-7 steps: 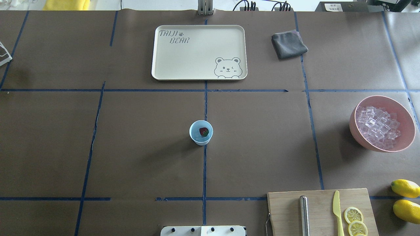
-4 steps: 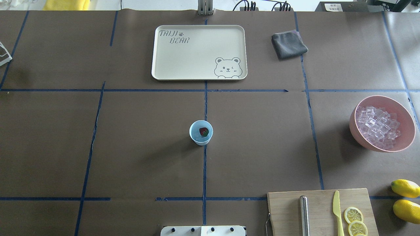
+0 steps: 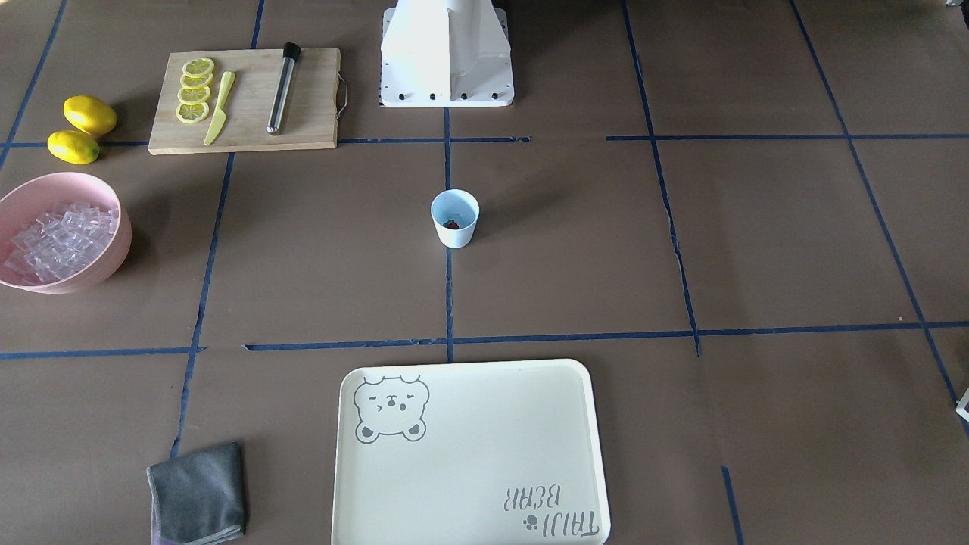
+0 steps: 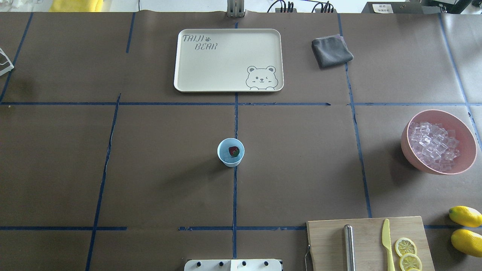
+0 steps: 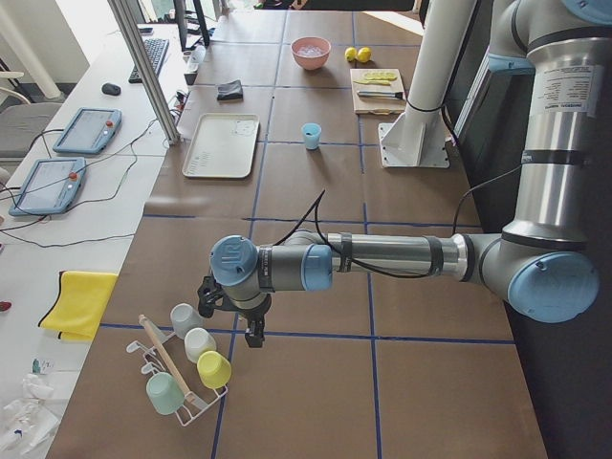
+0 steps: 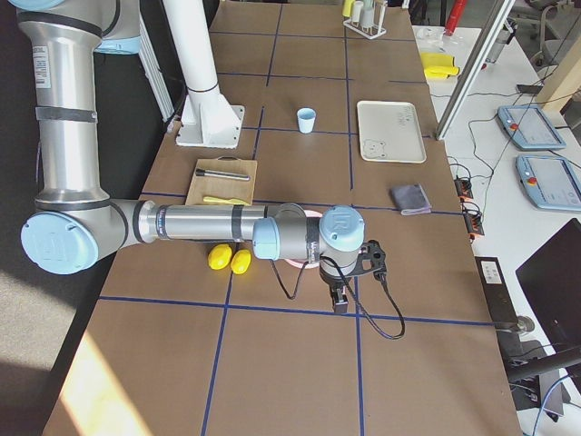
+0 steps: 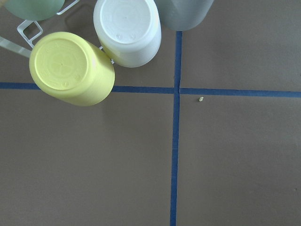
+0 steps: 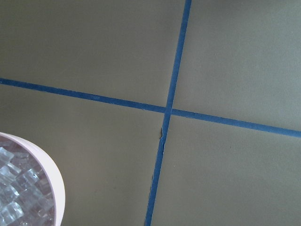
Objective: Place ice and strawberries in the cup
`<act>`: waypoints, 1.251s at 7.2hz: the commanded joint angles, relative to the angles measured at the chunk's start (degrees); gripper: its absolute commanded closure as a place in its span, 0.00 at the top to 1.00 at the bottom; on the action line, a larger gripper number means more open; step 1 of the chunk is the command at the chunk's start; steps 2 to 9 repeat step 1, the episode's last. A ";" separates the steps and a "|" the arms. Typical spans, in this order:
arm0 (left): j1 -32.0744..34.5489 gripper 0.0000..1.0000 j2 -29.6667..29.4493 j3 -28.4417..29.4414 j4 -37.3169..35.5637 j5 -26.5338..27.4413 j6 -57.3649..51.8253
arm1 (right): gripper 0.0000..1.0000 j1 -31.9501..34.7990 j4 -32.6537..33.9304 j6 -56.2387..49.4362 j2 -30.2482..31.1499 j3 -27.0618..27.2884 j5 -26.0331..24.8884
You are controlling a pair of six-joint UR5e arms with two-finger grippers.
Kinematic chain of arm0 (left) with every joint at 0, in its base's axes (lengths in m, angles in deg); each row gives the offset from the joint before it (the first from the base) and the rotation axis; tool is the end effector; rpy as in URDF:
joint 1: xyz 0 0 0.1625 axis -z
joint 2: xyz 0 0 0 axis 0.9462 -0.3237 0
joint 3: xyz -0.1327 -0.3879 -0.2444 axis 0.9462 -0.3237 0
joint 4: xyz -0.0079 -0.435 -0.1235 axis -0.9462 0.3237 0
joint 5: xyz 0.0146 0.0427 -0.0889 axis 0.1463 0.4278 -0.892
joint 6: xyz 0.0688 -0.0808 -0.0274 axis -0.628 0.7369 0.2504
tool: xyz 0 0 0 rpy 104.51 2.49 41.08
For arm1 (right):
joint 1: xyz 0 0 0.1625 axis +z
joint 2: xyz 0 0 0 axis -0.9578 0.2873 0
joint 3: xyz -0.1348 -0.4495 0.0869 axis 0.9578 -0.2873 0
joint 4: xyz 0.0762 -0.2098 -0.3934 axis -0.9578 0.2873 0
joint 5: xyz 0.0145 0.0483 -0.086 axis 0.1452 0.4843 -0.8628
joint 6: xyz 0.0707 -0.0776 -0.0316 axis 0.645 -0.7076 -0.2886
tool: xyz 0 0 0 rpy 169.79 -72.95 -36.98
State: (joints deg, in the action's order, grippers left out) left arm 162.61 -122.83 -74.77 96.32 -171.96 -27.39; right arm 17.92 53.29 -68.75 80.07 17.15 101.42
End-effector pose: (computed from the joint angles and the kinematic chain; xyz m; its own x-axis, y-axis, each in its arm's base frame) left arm -0.0657 -0.5432 0.7100 0.6641 -0.0221 -0.7473 0.0035 0.9996 -0.0264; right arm 0.0655 -0.5307 0.6885 0.6896 -0.1684 0.7043 0.0701 0.9835 0.1666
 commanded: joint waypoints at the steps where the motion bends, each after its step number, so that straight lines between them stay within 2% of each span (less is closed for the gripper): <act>1: 0.00 1.00 -0.09 -0.06 0.00 0.00 0.00 | 1.00 0.00 0.06 0.00 -0.03 0.09 0.09; 9: 0.00 1.00 -0.09 -0.06 0.00 0.00 0.00 | 1.00 0.00 0.06 0.00 -0.03 0.09 0.09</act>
